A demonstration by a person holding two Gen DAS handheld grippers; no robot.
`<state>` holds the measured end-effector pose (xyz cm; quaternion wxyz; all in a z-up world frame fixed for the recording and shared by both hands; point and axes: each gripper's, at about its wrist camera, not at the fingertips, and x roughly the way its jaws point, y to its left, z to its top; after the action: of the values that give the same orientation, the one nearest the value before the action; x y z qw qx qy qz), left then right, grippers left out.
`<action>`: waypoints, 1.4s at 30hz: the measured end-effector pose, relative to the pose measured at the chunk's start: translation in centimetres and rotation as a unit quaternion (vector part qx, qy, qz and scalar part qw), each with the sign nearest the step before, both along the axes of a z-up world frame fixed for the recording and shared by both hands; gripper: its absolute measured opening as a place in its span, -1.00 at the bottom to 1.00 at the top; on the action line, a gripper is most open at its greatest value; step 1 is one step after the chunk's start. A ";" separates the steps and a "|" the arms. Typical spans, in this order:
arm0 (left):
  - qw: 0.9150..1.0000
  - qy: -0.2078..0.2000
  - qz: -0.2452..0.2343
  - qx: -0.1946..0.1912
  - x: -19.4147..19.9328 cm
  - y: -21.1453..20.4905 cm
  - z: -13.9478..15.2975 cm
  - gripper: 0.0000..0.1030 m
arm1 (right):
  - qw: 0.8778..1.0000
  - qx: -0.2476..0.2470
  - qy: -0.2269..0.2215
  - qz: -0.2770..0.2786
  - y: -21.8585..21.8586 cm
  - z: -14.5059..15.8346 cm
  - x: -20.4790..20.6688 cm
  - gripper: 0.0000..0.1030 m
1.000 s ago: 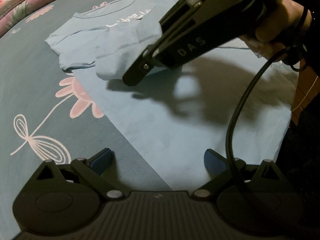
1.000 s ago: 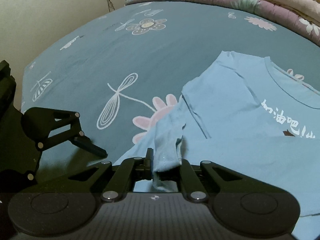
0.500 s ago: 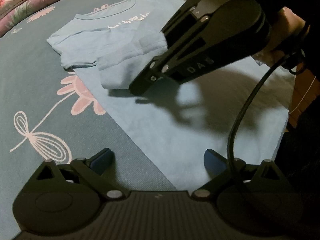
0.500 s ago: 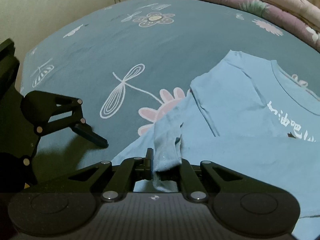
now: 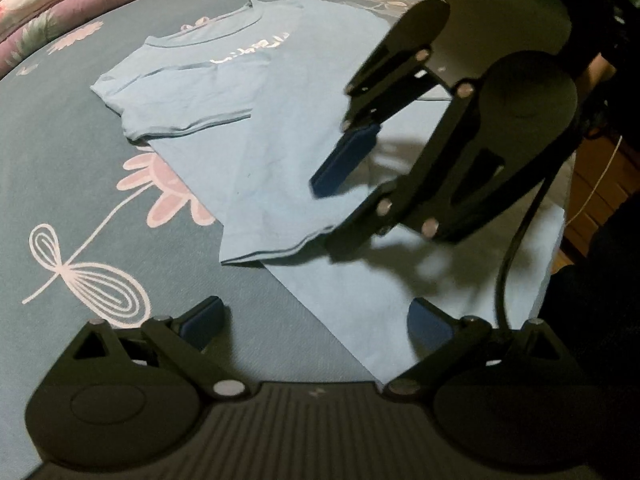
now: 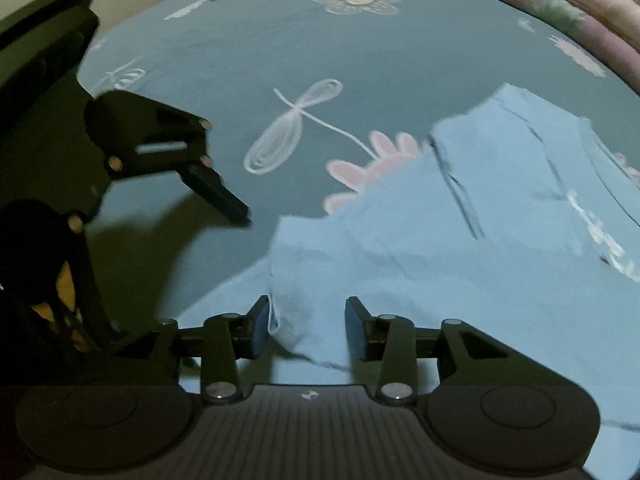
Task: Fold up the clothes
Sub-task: 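Lower the sleeve onto the shirt and open the right gripper, then move the right gripper to the shirt side edge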
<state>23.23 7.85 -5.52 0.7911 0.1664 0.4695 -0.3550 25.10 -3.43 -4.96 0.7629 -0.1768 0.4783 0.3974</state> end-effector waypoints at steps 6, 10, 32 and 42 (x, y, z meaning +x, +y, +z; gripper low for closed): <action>1.000 -0.015 -0.011 -0.009 0.5 0.4 1.1 0.91 | 0.996 0.016 0.002 -0.089 -4.1 1.7 0.2 -0.12; 1.000 -0.019 -0.020 -0.007 1.1 0.4 1.8 0.91 | 0.986 0.036 0.009 -0.161 -8.1 2.7 -0.1 -0.12; 0.998 -0.037 0.049 -0.003 4.1 -9.7 3.6 0.91 | 0.907 -0.040 -0.169 -0.385 -25.2 -2.7 8.6 0.17; 0.995 -0.021 0.099 0.007 3.7 -14.7 4.2 0.91 | 0.873 0.029 -0.163 -0.458 -30.8 -3.5 9.7 0.37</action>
<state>26.93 -6.82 -1.30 0.8308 0.1321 0.4697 -0.2679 34.78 -34.26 -8.49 0.9316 0.0219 0.3625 -0.0174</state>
